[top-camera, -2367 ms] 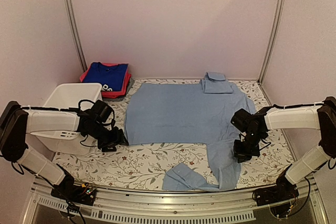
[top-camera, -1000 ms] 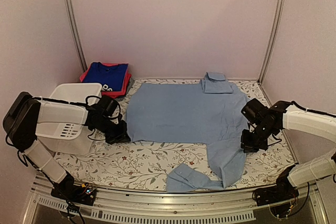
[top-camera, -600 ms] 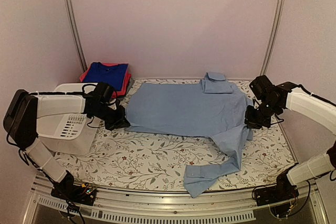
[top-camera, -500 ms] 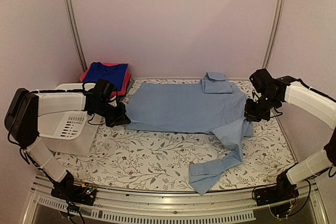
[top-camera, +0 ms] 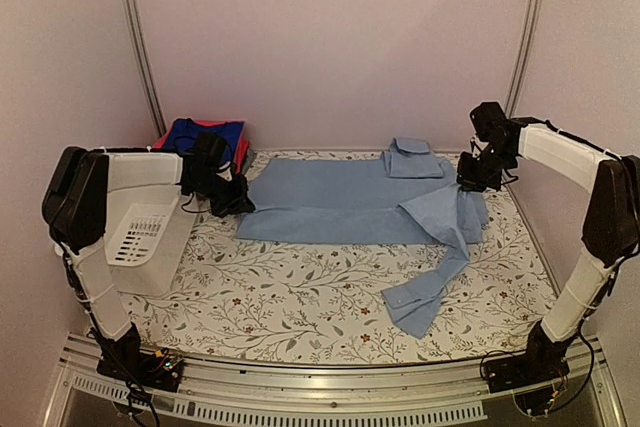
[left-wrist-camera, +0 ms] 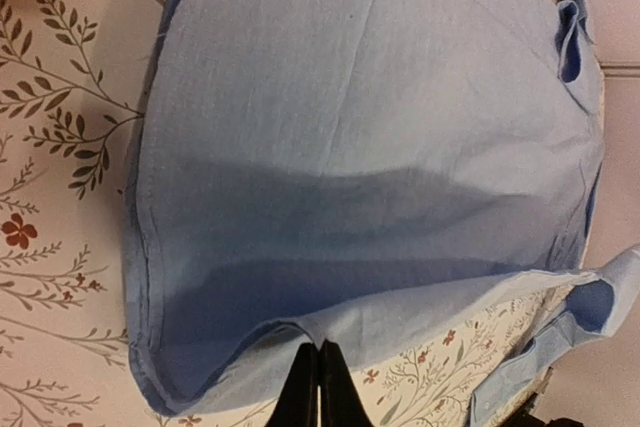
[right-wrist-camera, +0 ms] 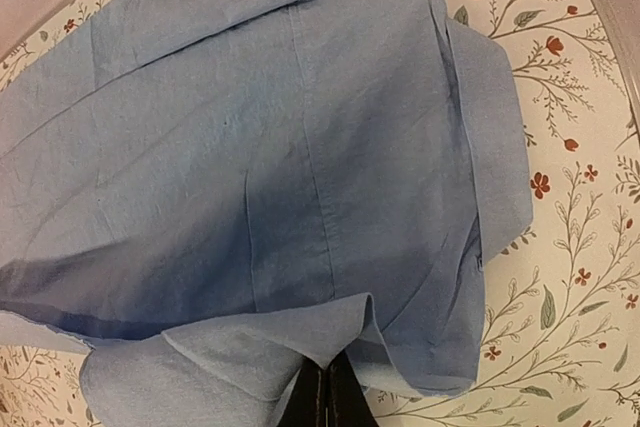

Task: Fold and stack the mixed laundry pile
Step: Fold the flattened shirt at the center of the board.

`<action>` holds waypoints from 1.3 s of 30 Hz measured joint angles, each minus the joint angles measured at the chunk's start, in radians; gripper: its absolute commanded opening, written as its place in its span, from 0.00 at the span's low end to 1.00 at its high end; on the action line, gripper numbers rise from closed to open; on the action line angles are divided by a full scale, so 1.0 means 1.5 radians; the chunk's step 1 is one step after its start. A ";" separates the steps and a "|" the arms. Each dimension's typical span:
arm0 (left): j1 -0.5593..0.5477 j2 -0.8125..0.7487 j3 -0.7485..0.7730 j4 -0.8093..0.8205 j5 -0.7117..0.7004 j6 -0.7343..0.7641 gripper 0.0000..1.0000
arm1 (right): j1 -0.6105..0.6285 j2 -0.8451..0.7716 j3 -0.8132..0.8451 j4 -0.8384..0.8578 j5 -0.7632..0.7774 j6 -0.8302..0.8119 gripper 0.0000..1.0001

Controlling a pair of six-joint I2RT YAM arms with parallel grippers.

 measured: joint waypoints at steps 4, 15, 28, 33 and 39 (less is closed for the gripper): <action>0.007 0.052 0.040 -0.006 -0.003 0.013 0.00 | -0.001 0.067 0.046 0.014 -0.009 -0.019 0.00; 0.016 0.118 0.076 -0.017 -0.009 0.026 0.00 | -0.016 0.211 0.135 0.044 -0.023 -0.069 0.00; 0.024 0.125 0.103 -0.051 -0.075 0.078 0.72 | -0.063 0.252 0.152 0.050 -0.123 -0.092 0.58; 0.023 0.048 0.100 -0.056 -0.077 0.130 0.76 | -0.109 0.157 0.064 0.051 -0.168 -0.104 0.52; -0.005 0.044 0.100 -0.036 -0.018 0.178 0.68 | -0.126 0.119 -0.004 0.082 -0.255 -0.116 0.39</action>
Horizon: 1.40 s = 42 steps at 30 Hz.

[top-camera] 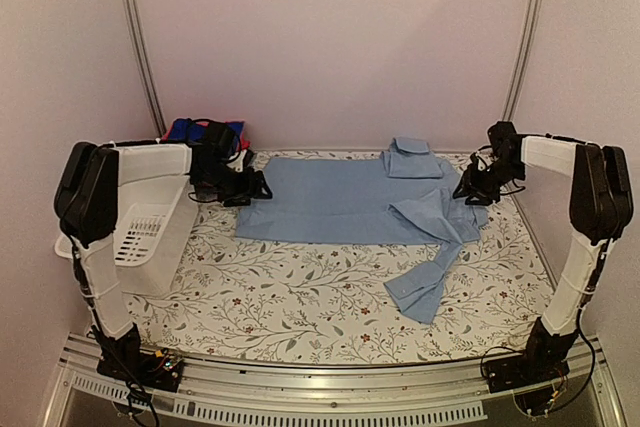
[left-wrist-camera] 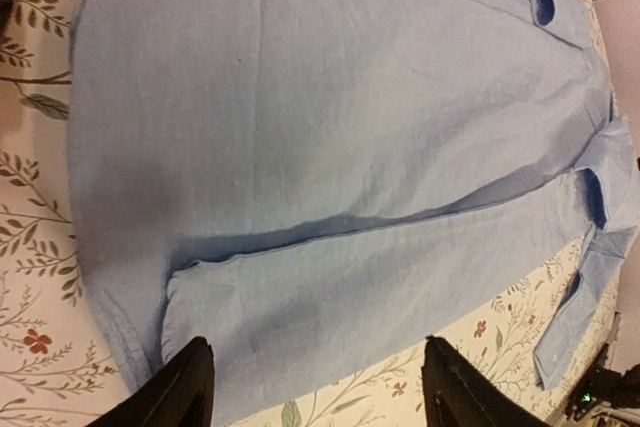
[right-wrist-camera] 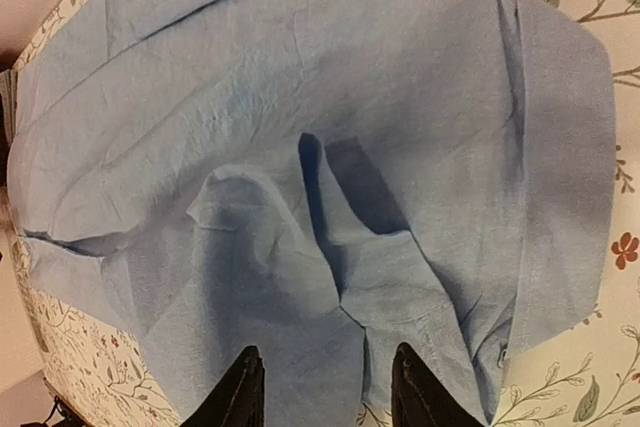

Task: Fold and stack the mixed laundry pile
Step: Fold the flattened shirt at the center of the board.

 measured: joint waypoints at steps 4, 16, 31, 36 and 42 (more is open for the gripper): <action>-0.024 0.078 0.018 0.004 0.036 0.010 0.61 | 0.006 0.047 -0.008 0.018 -0.043 0.004 0.37; -0.027 0.100 -0.054 0.080 0.053 0.002 0.51 | 0.004 0.090 -0.088 0.103 -0.060 0.009 0.37; -0.069 -0.117 -0.307 0.083 0.049 -0.010 0.83 | 0.032 -0.144 -0.357 0.072 -0.107 0.076 0.48; -0.141 -0.158 -0.249 0.045 0.022 0.077 0.94 | 0.033 -0.205 -0.318 0.034 -0.103 0.073 0.58; -0.342 -0.169 -0.134 0.057 0.016 0.211 0.94 | 0.033 -0.287 -0.256 0.022 -0.098 0.049 0.63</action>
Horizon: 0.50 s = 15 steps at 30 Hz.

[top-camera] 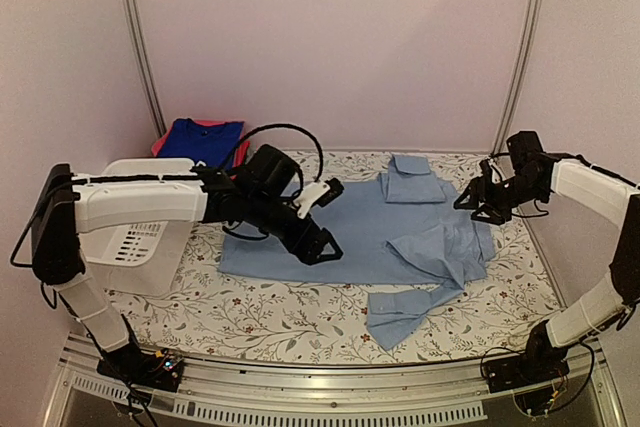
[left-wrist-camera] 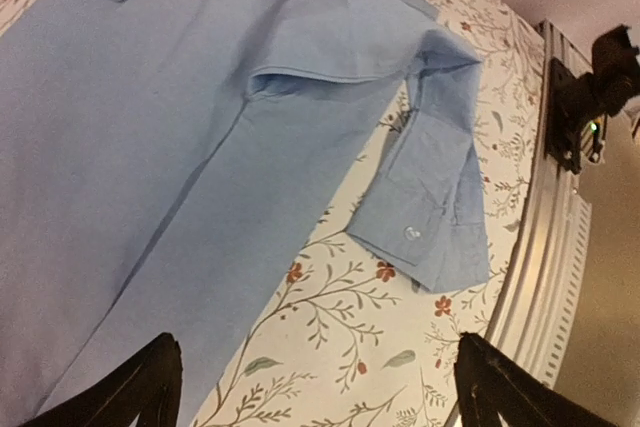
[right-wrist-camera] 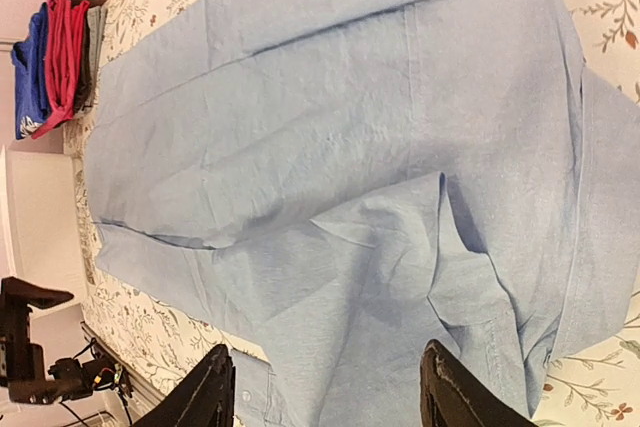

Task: Fold and stack the mixed laundry pile
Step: Fold the flattened shirt at the center of the board.

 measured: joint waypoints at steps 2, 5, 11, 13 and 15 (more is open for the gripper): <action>-0.055 0.034 0.039 -0.001 -0.001 0.035 0.94 | 0.000 -0.009 0.014 -0.007 0.001 -0.006 0.63; -0.131 0.117 0.107 -0.008 -0.019 0.091 0.91 | -0.001 -0.010 0.030 -0.013 0.002 -0.014 0.63; -0.246 0.293 0.222 -0.058 -0.072 0.180 0.84 | -0.010 -0.010 0.042 -0.024 -0.002 -0.026 0.64; -0.269 0.333 0.245 -0.076 -0.084 0.193 0.80 | -0.015 -0.010 0.045 -0.024 -0.005 -0.031 0.64; -0.281 0.366 0.270 -0.091 -0.104 0.204 0.69 | -0.019 -0.010 0.049 -0.025 -0.008 -0.036 0.64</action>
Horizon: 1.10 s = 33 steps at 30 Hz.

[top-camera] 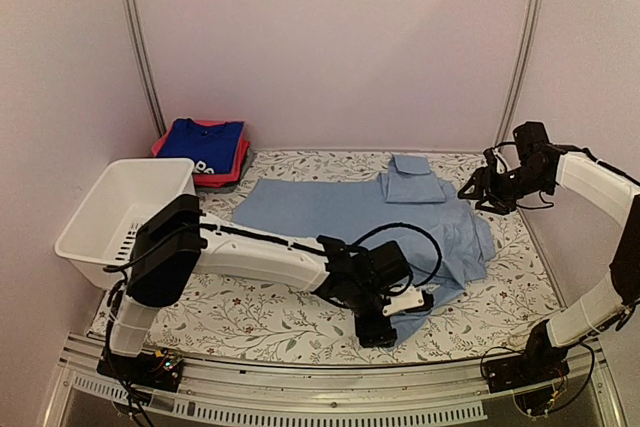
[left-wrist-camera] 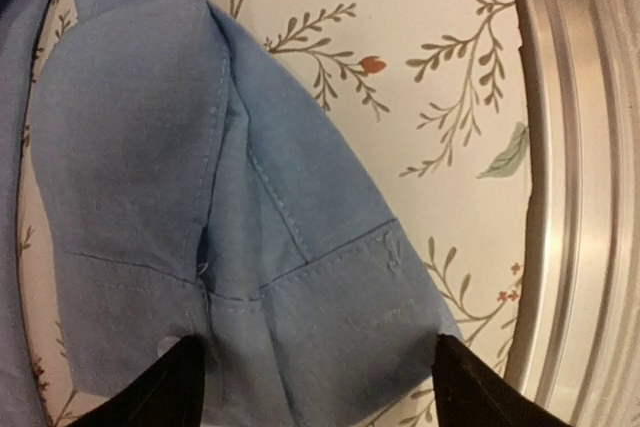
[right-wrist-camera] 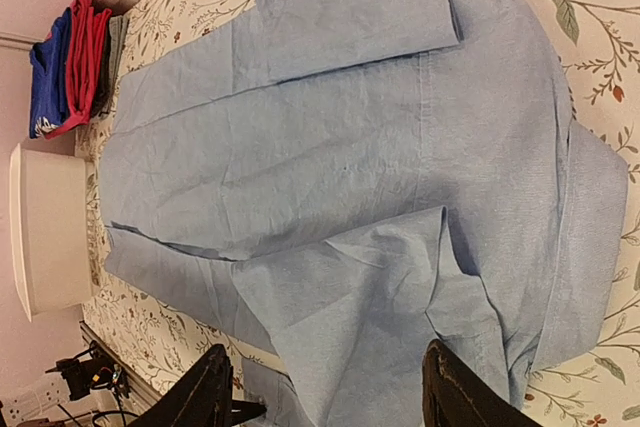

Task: Fold and stack the mixed laundry pile
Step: Adjust the 1/3-folded shirt at the center of the board.

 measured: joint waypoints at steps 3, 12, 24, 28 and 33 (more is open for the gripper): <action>-0.002 0.035 0.056 -0.019 -0.022 -0.001 0.35 | -0.002 0.000 0.005 -0.001 -0.008 -0.005 0.64; 0.019 0.068 0.158 -0.093 -0.002 -0.042 0.00 | -0.007 0.009 0.055 -0.003 -0.026 -0.019 0.62; 0.275 -0.111 0.213 0.140 0.237 -0.404 0.00 | -0.009 0.047 0.227 0.031 -0.023 -0.051 0.71; 0.352 -0.161 0.122 0.335 0.264 -0.615 0.00 | -0.009 0.047 0.232 0.056 -0.021 -0.067 0.71; 0.376 -0.148 0.099 0.421 0.237 -0.822 0.00 | 0.009 0.035 0.221 0.109 -0.026 -0.097 0.70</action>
